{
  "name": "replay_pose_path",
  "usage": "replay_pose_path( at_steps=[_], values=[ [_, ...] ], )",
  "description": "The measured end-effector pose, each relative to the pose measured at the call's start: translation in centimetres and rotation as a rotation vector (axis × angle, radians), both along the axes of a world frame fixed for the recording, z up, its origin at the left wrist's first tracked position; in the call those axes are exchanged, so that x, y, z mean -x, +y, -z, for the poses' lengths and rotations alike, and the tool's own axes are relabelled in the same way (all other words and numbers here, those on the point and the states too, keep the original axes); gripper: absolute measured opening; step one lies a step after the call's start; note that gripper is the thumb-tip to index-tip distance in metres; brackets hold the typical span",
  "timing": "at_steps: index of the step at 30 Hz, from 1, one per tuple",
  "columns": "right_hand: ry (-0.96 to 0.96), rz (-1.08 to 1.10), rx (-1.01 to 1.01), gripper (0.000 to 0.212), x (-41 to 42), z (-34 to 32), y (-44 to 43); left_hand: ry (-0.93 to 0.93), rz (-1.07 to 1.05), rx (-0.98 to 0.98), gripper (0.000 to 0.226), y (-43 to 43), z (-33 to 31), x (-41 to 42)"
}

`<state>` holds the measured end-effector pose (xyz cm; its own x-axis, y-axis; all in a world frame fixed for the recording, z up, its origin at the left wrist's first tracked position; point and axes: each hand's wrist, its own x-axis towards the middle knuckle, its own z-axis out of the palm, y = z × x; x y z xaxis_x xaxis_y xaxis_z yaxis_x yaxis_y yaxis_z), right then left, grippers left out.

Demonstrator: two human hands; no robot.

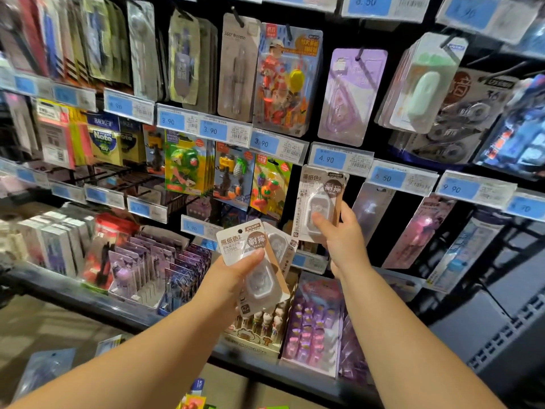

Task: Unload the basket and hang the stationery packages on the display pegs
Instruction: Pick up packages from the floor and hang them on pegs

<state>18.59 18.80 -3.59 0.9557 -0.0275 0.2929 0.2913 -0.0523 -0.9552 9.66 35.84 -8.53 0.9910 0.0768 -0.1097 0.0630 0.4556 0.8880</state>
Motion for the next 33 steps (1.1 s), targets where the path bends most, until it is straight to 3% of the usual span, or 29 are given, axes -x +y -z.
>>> replay_pose_path(
  at_steps=[2, 8, 17, 20, 22, 24, 26, 28, 30, 33],
  values=[
    [-0.009, -0.009, -0.005, 0.070, -0.5, 0.0, 0.1, -0.011, -0.007, -0.012, 0.041, 0.3, 0.2, -0.2],
    [-0.071, 0.065, -0.017, 0.042, -0.8, 0.9, 0.0, -0.044, -0.005, 0.009, 0.033, 0.7, 0.5, -0.6],
    [-0.059, 0.160, 0.054, 0.036, -1.5, 1.1, 0.2, -0.038, -0.031, 0.034, 0.020, 0.7, 0.4, -0.8],
    [-0.009, 0.149, 0.092, 0.022, -2.0, 0.7, 0.2, -0.021, -0.042, 0.042, 0.024, 0.5, 0.1, -0.7],
    [0.048, 0.177, 0.148, 0.031, -1.9, 0.6, 0.2, -0.029, -0.041, 0.046, 0.032, 0.4, -0.1, -0.5],
    [0.075, 0.249, 0.315, 0.057, -1.4, 0.8, 0.2, -0.043, -0.024, 0.059, 0.035, 0.4, -0.2, -0.4],
    [0.023, 0.322, 0.411, 0.063, 0.3, 0.8, 0.5, -0.067, -0.003, 0.082, 0.033, 0.5, -0.3, -0.3],
    [-0.065, 0.263, 0.434, 0.043, 1.9, 1.3, 0.7, -0.088, 0.014, 0.105, 0.032, 0.6, -0.3, -0.3],
    [-0.008, 0.079, 0.409, 0.023, 2.6, 2.1, 1.1, -0.086, 0.033, 0.129, 0.041, 0.7, -0.3, -0.2],
    [0.151, -0.109, 0.256, 0.025, 2.8, 2.2, 1.6, -0.057, 0.075, 0.147, 0.047, 0.6, -0.6, 0.1]
  ],
)
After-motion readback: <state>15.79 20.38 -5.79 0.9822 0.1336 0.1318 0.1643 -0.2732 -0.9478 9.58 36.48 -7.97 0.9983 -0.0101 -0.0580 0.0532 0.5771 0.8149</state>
